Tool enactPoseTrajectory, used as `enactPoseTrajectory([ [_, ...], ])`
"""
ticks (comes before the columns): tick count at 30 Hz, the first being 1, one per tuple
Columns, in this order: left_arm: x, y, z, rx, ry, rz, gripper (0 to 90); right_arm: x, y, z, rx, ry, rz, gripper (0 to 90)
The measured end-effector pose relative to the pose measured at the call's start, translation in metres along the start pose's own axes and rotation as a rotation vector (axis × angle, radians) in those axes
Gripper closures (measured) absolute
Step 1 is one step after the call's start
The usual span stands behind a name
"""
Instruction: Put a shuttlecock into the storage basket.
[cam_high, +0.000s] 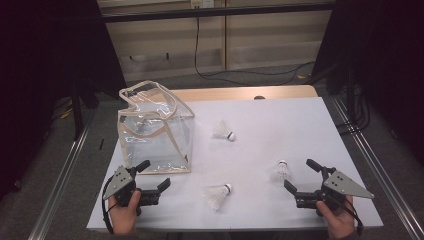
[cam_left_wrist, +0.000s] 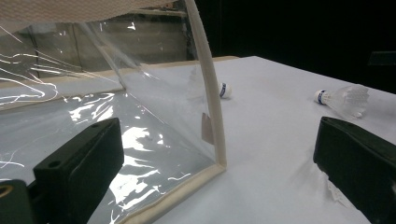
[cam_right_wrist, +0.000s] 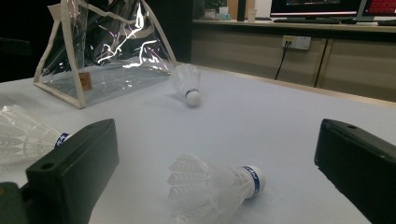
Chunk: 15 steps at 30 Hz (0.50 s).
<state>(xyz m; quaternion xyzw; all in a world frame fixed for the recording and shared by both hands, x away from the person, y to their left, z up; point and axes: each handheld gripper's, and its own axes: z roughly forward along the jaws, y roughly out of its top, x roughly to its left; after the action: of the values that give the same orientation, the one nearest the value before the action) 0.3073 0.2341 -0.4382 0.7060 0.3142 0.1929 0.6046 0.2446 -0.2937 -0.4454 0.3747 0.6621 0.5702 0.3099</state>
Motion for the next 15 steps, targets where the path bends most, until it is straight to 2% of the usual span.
enactPoseTrajectory([
  [9, -0.0024, 0.0011, 0.0010, -0.020, -0.013, -0.013, 1.8, 0.0015, 0.0003, 0.0010, -0.003, -0.011, -0.008, 0.0],
  [15, -0.0067, 0.0012, 0.0071, -0.021, -0.052, -0.015, 1.6, 0.0012, 0.0004, 0.0011, -0.007, -0.006, 0.000, 0.0],
])
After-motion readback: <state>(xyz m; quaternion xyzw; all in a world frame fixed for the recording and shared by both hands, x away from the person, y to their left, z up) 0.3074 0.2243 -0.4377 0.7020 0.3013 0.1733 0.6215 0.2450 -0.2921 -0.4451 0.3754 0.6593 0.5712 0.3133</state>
